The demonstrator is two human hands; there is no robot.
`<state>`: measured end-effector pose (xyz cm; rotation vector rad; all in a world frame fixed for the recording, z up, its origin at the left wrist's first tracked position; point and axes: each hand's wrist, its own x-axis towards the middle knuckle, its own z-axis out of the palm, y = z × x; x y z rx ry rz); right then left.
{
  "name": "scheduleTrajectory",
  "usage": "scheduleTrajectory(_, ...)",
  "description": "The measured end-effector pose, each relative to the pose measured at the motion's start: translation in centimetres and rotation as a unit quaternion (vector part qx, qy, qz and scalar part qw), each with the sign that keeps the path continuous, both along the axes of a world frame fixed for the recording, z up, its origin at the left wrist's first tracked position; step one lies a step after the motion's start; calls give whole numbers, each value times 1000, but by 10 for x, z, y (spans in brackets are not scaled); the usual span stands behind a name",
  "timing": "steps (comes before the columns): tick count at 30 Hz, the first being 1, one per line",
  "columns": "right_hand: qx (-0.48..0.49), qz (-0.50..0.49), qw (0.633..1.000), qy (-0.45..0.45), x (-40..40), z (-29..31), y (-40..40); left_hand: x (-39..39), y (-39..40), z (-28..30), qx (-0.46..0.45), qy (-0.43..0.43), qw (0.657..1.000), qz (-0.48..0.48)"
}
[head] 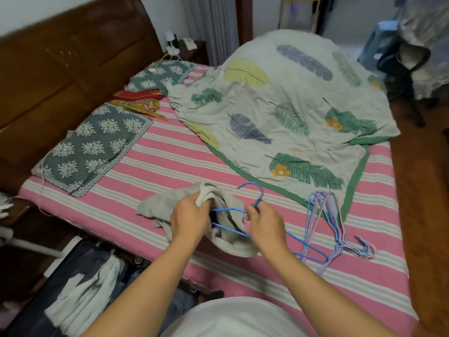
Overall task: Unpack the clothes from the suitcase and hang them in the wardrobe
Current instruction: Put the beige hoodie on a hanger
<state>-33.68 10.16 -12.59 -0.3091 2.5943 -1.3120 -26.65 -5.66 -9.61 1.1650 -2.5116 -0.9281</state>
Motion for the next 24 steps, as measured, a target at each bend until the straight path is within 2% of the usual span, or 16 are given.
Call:
scheduleTrajectory(2,-1,39,999,23,6,12,-15,-3,7,21,-14,26,1000,10)
scheduleTrajectory(4,-26,29,999,36,2,25,-21,-3,13,43,-3,62,998,6)
scheduleTrajectory(7,-49,10,998,47,-10,51,-22,-6,23,79,17,107,993,-42)
scheduleTrajectory(9,-99,4,993,63,-23,82,-24,-12,21,111,3,125,990,-70)
scheduleTrajectory(11,-153,-27,984,81,-46,122,-20,-22,2,152,-39,147,985,-80)
scheduleTrajectory(13,-208,-69,969,111,-69,164,-11,-31,-28,197,-133,145,978,-69)
scheduleTrajectory(15,-206,-78,964,147,-82,188,-13,-35,-57,231,-223,116,966,-56)
scheduleTrajectory(18,-83,3,982,172,-66,188,-37,-46,-78,237,-247,46,964,-84)
scheduleTrajectory(20,-72,30,978,193,-48,182,-46,-50,-79,220,-236,12,966,-103)
scheduleTrajectory(22,-98,11,962,255,-40,171,-47,-49,-73,199,-203,20,974,-101)
scheduleTrajectory(24,-73,18,971,227,-38,152,-52,-48,-55,188,-165,40,982,-87)
